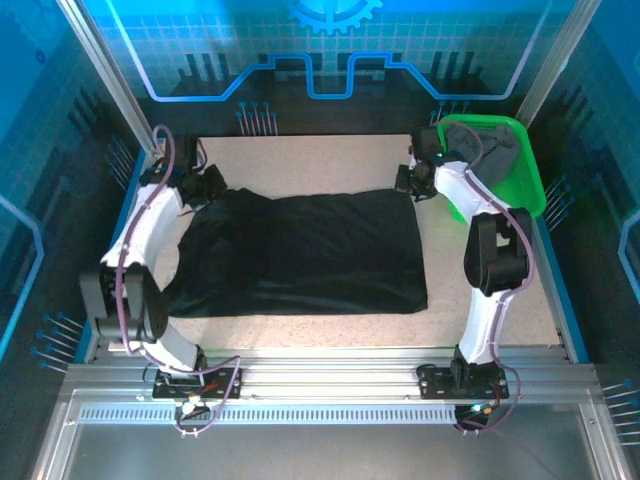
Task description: Fold and stack the t-shirts
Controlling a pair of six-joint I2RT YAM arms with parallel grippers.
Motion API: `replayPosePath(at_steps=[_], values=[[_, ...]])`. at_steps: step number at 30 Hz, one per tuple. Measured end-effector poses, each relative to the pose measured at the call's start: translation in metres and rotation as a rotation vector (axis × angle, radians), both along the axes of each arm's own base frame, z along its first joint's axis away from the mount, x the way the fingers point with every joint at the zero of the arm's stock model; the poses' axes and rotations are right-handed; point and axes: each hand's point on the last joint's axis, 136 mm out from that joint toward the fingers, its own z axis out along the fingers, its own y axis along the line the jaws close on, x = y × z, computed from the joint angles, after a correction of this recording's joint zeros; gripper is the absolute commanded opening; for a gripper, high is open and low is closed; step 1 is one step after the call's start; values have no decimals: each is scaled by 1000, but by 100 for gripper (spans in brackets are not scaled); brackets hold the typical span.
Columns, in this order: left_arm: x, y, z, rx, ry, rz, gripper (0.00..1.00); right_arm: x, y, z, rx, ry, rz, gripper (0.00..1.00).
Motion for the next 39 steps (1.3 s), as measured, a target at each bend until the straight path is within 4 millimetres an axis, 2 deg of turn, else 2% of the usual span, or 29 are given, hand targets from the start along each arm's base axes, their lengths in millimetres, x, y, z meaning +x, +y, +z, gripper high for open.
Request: replayPosePath(at_steps=[7, 13, 16, 24, 27, 34, 39], values=[[-67, 9, -6, 46, 16, 41, 0, -43, -9, -18, -9, 45, 0, 0], [-120, 18, -22, 92, 67, 78, 0, -68, -18, -30, -14, 85, -19, 0], [-139, 22, -28, 118, 88, 96, 0, -78, -21, -36, -23, 110, -30, 0], [-173, 28, -53, 143, 163, 133, 0, -109, -28, -53, -27, 195, -79, 0], [-182, 32, -57, 163, 177, 152, 0, -117, -30, -55, -32, 214, -95, 0], [-195, 38, -72, 195, 225, 173, 0, -137, -31, -57, -32, 240, -119, 0], [-195, 46, -77, 227, 256, 211, 0, -157, -29, -63, -35, 272, -119, 1]])
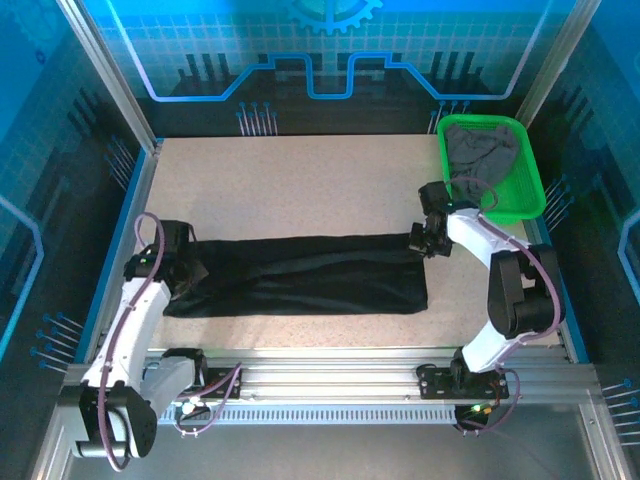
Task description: Fold and stack the t-shirts
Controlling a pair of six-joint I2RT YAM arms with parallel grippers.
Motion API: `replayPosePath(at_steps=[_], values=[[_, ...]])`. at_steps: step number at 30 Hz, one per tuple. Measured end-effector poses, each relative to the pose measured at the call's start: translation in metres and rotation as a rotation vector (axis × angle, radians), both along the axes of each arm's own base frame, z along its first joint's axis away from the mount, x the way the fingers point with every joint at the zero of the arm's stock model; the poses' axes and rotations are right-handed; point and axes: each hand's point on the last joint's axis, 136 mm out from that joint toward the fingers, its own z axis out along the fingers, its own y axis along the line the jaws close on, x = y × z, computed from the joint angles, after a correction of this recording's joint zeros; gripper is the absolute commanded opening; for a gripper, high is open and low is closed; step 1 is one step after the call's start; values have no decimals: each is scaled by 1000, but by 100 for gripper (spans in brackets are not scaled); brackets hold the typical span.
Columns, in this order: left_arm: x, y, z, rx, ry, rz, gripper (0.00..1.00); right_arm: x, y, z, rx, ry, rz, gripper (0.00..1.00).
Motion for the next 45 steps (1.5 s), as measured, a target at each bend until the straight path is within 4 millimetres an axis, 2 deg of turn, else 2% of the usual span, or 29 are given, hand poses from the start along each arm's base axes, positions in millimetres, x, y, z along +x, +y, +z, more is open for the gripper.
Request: replayPosePath(at_steps=[5, 11, 14, 16, 18, 19, 24, 28, 32, 36, 39, 42, 45], values=[[0, 9, -6, 42, 39, 24, 0, -12, 4, -2, -2, 18, 7, 4], [0, 16, -8, 75, 51, 58, 0, -21, 3, -2, -12, 27, -12, 23], [0, 18, -7, 81, 46, 86, 11, -28, -2, -4, -29, 43, -33, 32], [-1, 19, -8, 75, 38, 107, 20, -32, -3, -1, -32, 44, -43, 33], [-4, 20, -8, 76, 37, 124, 37, -32, -4, 5, -28, 27, -55, 34], [-5, 20, -8, 74, 35, 134, 40, -31, -4, 8, -24, 16, -59, 34], [-2, 20, -6, 61, 24, 162, 40, -26, 1, 22, 10, -16, -85, 33], [22, 15, 2, 18, -16, 150, 32, -15, 10, 29, 52, -31, -88, 21], [57, 2, 1, -66, -44, 116, 26, -7, 27, 20, 78, 5, -69, 14], [88, -20, -12, -165, -43, 58, 25, -18, 43, 5, 103, 63, -46, 13], [104, -48, -23, -235, -29, -25, 25, -37, 44, -8, 109, 115, -49, 13], [117, -84, -29, -285, -17, -124, 26, -60, 35, -26, 96, 187, -68, 12], [124, -123, -37, -318, 0, -229, 27, -68, 23, -32, 92, 222, -98, 11]])
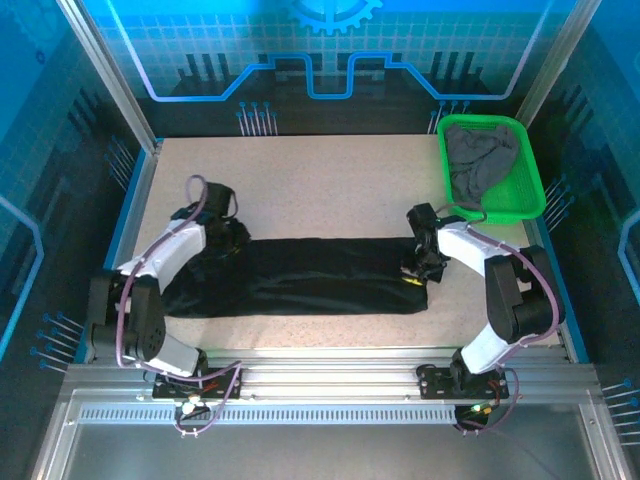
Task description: Fold and stack the t-shirts
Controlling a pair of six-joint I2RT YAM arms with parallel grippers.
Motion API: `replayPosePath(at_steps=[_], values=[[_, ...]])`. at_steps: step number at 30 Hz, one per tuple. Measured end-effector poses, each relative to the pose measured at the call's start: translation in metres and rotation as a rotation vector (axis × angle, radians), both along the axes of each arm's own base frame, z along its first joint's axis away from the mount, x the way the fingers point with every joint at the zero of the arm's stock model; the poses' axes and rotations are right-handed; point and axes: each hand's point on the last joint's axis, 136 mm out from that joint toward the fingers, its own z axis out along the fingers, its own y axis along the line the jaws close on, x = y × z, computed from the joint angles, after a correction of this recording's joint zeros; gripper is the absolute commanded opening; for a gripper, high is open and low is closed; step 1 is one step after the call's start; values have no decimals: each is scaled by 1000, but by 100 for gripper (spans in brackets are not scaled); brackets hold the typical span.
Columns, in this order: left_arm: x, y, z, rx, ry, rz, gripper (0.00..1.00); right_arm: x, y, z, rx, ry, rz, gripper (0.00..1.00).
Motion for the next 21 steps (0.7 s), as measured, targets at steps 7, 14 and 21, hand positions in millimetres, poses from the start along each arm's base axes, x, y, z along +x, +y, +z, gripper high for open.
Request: replayPosePath(at_steps=[7, 14, 21], values=[[-11, -66, -35, 0, 78, -186, 24, 15, -4, 12, 1, -36, 4, 12], [-34, -94, -48, 20, 125, -283, 15, 22, -2, 17, 5, -55, 5, 13], [-57, -86, -62, 34, 203, -291, 12, 22, 2, 20, 1, -58, 22, 15]])
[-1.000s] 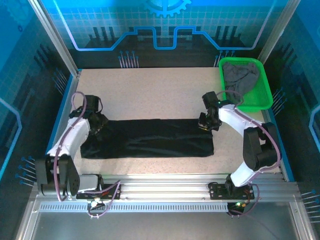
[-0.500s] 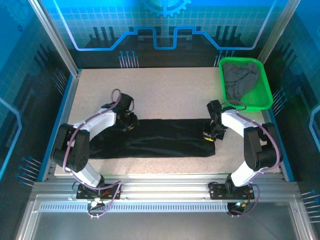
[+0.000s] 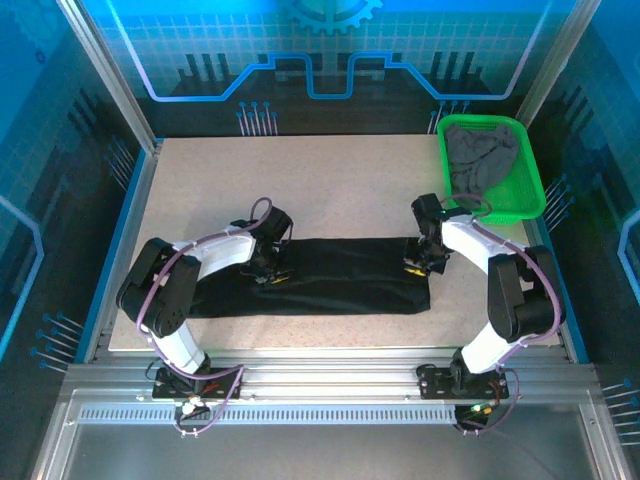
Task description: Fold and stack the t-shirts
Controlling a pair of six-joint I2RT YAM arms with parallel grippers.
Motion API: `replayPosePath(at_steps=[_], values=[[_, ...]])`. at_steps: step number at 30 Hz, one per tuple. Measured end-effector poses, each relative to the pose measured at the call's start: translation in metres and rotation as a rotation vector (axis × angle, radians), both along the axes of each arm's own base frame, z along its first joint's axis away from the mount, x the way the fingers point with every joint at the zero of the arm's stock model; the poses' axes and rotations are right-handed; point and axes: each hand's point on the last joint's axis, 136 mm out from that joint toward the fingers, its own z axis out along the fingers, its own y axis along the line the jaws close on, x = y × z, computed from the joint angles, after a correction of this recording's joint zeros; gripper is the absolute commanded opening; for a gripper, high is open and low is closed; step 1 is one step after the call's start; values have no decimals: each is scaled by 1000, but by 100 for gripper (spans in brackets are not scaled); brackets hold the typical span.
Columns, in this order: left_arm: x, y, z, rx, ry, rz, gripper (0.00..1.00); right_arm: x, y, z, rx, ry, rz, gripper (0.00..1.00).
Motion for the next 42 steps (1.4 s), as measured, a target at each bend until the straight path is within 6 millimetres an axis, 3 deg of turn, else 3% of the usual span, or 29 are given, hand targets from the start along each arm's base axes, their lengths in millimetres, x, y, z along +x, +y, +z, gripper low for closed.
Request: replayPosePath(at_steps=[4, 7, 10, 13, 17, 24, 26, 28, 35, 38, 42], values=[[-3, 3, 7, 2, 14, -4, 14, 9, 9, 10, 4, -28, 27, 18], [7, 15, 28, -5, -14, 45, 20, 16, 17, 16, 10, -46, 43, 19], [27, 47, 53, -23, -76, 163, 19, 20, 25, 16, 14, -40, 58, 19], [44, 89, 63, -21, -107, 295, 19, 24, 34, 9, 12, -10, 69, 19], [48, 136, 52, 1, -68, 432, 19, 32, 37, -6, -11, 56, 56, 19], [39, 183, 5, 33, 78, 556, 19, 53, 38, -24, -45, 166, 39, 19], [38, 187, -5, 33, 118, 564, 19, 60, 38, -24, -48, 179, 34, 19], [46, 189, -2, 23, 114, 565, 21, 65, 37, -24, -51, 198, 28, 20], [94, 180, 0, -85, 74, 541, 26, 94, 28, -24, -29, 250, -21, 20], [116, 176, 2, -135, 48, 532, 28, 128, 20, -24, -6, 230, -34, 20], [135, 175, 9, -164, 4, 523, 33, 195, 15, -20, 44, 109, -8, 21]])
